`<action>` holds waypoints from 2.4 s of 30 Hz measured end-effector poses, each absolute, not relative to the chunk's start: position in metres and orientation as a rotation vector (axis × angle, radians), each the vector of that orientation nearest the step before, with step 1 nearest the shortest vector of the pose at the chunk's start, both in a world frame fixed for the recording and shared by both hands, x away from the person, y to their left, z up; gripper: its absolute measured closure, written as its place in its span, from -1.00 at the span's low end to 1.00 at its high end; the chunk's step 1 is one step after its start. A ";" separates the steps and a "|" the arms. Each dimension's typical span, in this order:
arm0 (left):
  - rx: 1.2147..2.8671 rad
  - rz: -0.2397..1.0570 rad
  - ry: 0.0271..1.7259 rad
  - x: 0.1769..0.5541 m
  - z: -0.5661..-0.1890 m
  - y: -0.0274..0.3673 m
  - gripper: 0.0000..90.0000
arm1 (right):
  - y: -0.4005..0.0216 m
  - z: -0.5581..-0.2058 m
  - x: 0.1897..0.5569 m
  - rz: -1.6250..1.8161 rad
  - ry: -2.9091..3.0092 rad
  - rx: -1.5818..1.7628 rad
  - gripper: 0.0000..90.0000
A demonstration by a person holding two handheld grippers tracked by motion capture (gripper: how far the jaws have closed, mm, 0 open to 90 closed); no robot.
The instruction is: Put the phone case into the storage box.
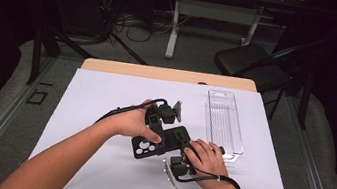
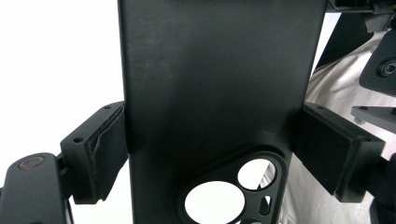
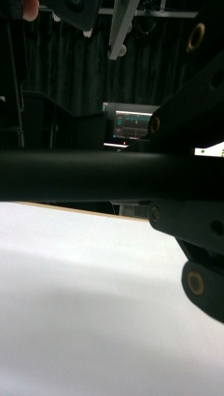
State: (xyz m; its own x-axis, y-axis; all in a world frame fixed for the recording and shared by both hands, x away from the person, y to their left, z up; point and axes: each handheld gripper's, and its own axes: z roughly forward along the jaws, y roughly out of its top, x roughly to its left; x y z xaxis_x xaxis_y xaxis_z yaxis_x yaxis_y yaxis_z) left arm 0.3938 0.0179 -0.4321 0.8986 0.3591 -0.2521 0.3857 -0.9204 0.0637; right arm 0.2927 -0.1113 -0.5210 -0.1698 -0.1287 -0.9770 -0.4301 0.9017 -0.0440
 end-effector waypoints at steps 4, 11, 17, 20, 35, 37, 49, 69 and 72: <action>2.942 -0.375 0.578 0.394 -0.432 0.019 -0.68 | -0.112 -0.522 0.292 0.285 1.708 -0.430 0.92; 2.938 -0.359 0.589 0.394 -0.431 0.019 -0.68 | -0.111 -0.526 0.293 0.290 1.657 -0.428 0.93; 2.935 -0.366 0.594 0.394 -0.431 0.020 -0.68 | -0.111 -0.527 0.293 0.311 1.663 -0.404 0.94; 2.933 -0.367 0.599 0.395 -0.432 0.020 -0.68 | -0.111 -0.528 0.294 0.316 1.664 -0.398 0.94; 2.898 -0.324 0.601 0.393 -0.429 0.023 -0.73 | -0.114 -0.527 0.296 0.335 1.686 -0.370 0.95; 2.894 -0.315 0.606 0.393 -0.428 0.023 -0.73 | -0.114 -0.527 0.296 0.332 1.688 -0.366 0.95; 2.886 -0.279 0.604 0.389 -0.422 0.035 -0.81 | -0.118 -0.528 0.300 0.293 1.728 -0.347 0.95; 2.845 -0.208 0.654 0.384 -0.415 0.070 -0.78 | -0.132 -0.528 0.302 0.278 1.749 -0.317 0.95; 2.841 -0.198 0.659 0.385 -0.414 0.073 -0.78 | -0.134 -0.527 0.301 0.258 1.751 -0.320 0.95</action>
State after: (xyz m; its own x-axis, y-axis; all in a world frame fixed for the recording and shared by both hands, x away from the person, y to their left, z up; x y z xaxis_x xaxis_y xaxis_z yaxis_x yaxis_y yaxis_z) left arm 0.3846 0.0731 -0.4145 0.8906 0.4181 -0.1790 0.4475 -0.8758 0.1808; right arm 0.3012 -0.1337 -0.5269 -0.1873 -0.0726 -0.9796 -0.3523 0.9359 -0.0020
